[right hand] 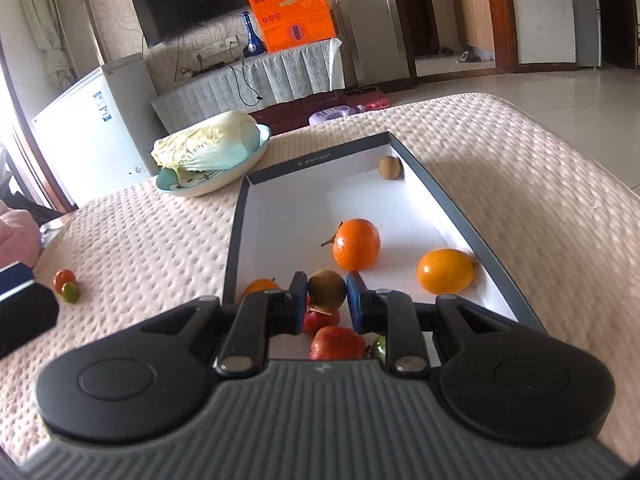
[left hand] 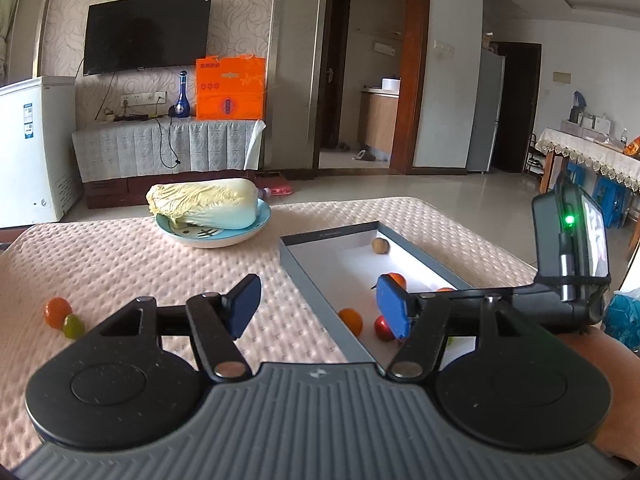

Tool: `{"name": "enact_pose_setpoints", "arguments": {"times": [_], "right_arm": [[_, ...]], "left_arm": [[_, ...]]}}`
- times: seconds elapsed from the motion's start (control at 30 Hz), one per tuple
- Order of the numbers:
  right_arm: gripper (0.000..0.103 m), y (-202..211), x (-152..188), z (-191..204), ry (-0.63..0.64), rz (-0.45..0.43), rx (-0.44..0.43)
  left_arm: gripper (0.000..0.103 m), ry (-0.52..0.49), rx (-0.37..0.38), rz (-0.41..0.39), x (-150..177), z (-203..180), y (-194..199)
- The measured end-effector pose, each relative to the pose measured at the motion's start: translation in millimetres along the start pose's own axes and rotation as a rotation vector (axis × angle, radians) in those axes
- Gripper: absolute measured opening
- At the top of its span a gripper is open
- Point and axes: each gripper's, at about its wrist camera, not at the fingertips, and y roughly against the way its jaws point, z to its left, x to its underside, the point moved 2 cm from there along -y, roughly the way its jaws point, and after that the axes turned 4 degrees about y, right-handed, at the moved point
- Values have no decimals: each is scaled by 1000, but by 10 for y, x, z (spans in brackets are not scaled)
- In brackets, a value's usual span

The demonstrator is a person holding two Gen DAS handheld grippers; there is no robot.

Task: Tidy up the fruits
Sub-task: 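Lower the brown kiwi into the box and open the right tool, then move the left tool to the last orange while the right tool approaches the green fruit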

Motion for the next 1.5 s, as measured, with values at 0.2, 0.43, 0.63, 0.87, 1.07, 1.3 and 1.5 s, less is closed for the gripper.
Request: {"name": "enact_pose_setpoints", "arguments": {"times": [0.2, 0.43, 0.63, 0.87, 1.07, 1.3, 1.5], "right_arm": [[26, -58, 27, 37, 22, 1, 33], [26, -85, 21, 74, 39, -5, 46], [26, -18, -21, 118, 40, -58, 67], [26, 114, -88, 313, 92, -156, 56], [26, 159, -118, 523, 135, -201, 18], [27, 123, -42, 990, 232, -194, -128], [26, -193, 163, 1837, 443, -62, -367]], "left_arm": [[71, 38, -38, 15, -57, 170, -116], [71, 112, -165, 94, -74, 632, -277], [71, 140, -213, 94, -83, 972, -274], [71, 164, -247, 83, -108, 1201, -229], [71, 178, -265, 67, -98, 1346, -189], [71, 181, -327, 24, -93, 1662, -142], [71, 285, -433, 22, -65, 2407, -166]]}}
